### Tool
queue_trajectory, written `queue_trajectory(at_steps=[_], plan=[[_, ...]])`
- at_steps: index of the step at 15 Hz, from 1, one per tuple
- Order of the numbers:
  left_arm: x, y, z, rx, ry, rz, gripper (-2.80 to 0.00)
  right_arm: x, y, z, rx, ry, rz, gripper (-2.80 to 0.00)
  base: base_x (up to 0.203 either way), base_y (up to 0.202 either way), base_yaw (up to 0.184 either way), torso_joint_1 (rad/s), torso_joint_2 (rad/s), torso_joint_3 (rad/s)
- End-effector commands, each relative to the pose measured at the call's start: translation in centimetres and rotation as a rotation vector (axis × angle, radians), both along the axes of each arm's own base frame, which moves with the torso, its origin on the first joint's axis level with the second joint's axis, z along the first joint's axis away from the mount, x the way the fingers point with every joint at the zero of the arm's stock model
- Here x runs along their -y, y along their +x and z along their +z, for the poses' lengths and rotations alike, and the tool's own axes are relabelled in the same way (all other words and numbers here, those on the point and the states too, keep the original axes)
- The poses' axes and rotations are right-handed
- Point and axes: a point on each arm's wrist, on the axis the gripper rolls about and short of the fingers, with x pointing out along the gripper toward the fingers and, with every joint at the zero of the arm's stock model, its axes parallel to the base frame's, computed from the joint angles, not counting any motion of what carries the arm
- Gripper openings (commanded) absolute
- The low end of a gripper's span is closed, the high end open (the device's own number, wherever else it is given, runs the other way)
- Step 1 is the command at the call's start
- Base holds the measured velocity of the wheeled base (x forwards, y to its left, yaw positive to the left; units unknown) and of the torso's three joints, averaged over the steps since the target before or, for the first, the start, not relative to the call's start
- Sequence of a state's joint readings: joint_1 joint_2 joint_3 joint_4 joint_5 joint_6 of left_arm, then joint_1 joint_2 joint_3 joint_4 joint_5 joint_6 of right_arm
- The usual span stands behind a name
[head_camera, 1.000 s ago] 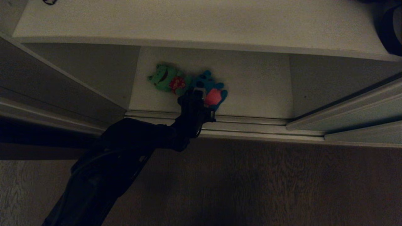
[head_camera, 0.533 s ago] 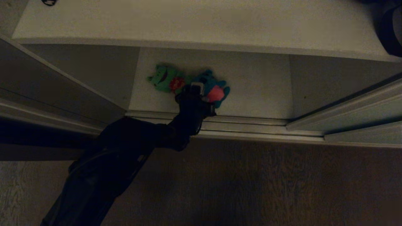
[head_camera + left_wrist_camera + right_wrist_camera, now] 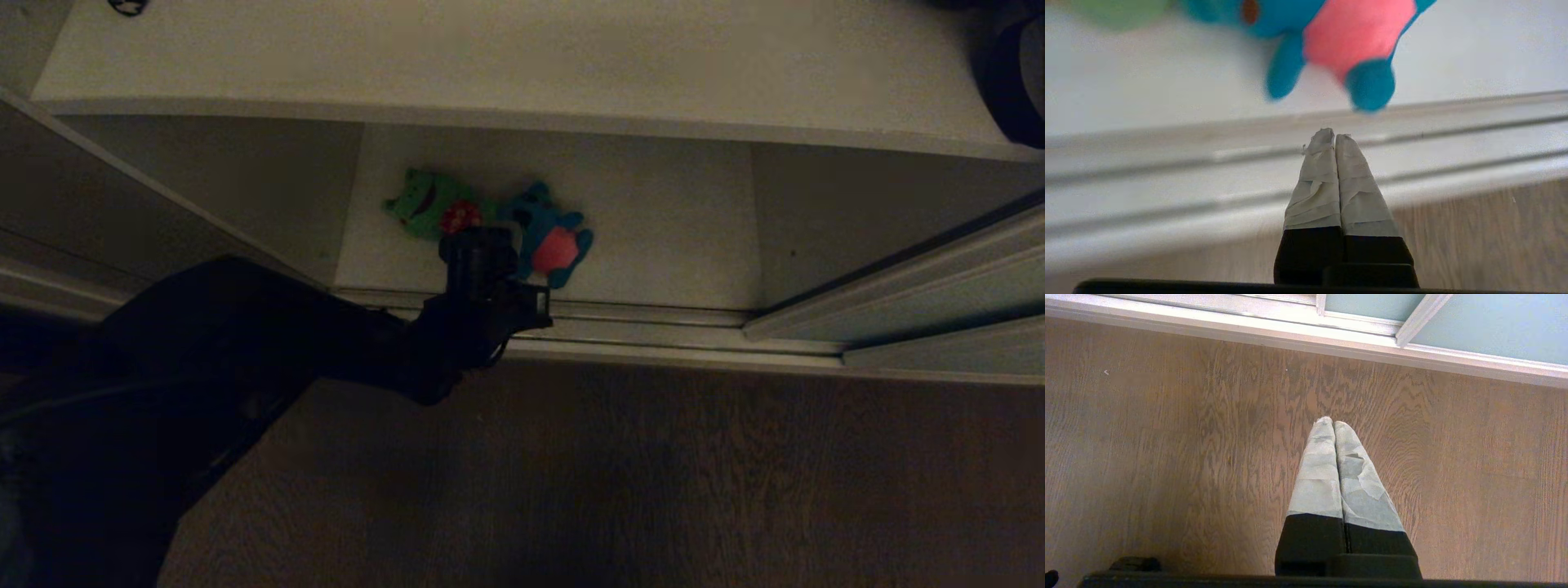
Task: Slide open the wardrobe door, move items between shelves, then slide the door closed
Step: Place the blue doll on the lower shelf, then place the pink doll on the lower shelf
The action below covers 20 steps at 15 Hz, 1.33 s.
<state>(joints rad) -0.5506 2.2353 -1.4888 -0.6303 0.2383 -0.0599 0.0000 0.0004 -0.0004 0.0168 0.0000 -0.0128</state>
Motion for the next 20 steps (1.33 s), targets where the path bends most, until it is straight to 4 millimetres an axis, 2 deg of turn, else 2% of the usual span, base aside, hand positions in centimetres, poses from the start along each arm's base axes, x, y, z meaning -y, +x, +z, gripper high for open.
queue_trajectory(at_steps=[1, 6, 9, 11, 14, 17, 20], plan=[[-1.8, -3.5, 3.0, 0.001, -0.013, 0.009, -2.80, 0.0, 0.0, 0.0, 0.001, 0.000, 0.000, -2.80, 0.000, 0.000, 0.000, 0.000, 0.00, 0.000], [-4.8, -10.1, 2.0, -0.128, 0.042, 0.001, -2.80, 0.0, 0.0, 0.0, 0.000, 0.000, 0.000, -2.80, 0.000, 0.000, 0.000, 0.000, 0.00, 0.000], [-6.8, -14.4, 3.4, -0.143, 0.046, -0.017, -2.80, 0.0, 0.0, 0.0, 0.000, 0.000, 0.000, -2.80, 0.000, 0.000, 0.000, 0.000, 0.00, 0.000], [-8.4, -17.2, 5.8, -0.118, 0.026, -0.030, -2.80, 0.0, 0.0, 0.0, 0.000, 0.000, 0.000, -2.80, 0.000, 0.000, 0.000, 0.000, 0.00, 0.000], [-11.4, -21.8, 11.6, -0.052, -0.022, -0.041, -2.80, 0.0, 0.0, 0.0, 0.000, 0.000, 0.000, -2.80, 0.000, 0.000, 0.000, 0.000, 0.00, 0.000], [-13.3, -25.1, 16.5, -0.120, -0.039, -0.058, -2.80, 0.0, 0.0, 0.0, 0.000, 0.000, 0.000, -2.80, 0.000, 0.000, 0.000, 0.000, 0.00, 0.000], [-14.7, -27.3, 19.5, -0.133, -0.075, -0.071, -2.80, 0.0, 0.0, 0.0, 0.000, 0.000, 0.000, -2.80, 0.000, 0.000, 0.000, 0.000, 0.00, 0.000]])
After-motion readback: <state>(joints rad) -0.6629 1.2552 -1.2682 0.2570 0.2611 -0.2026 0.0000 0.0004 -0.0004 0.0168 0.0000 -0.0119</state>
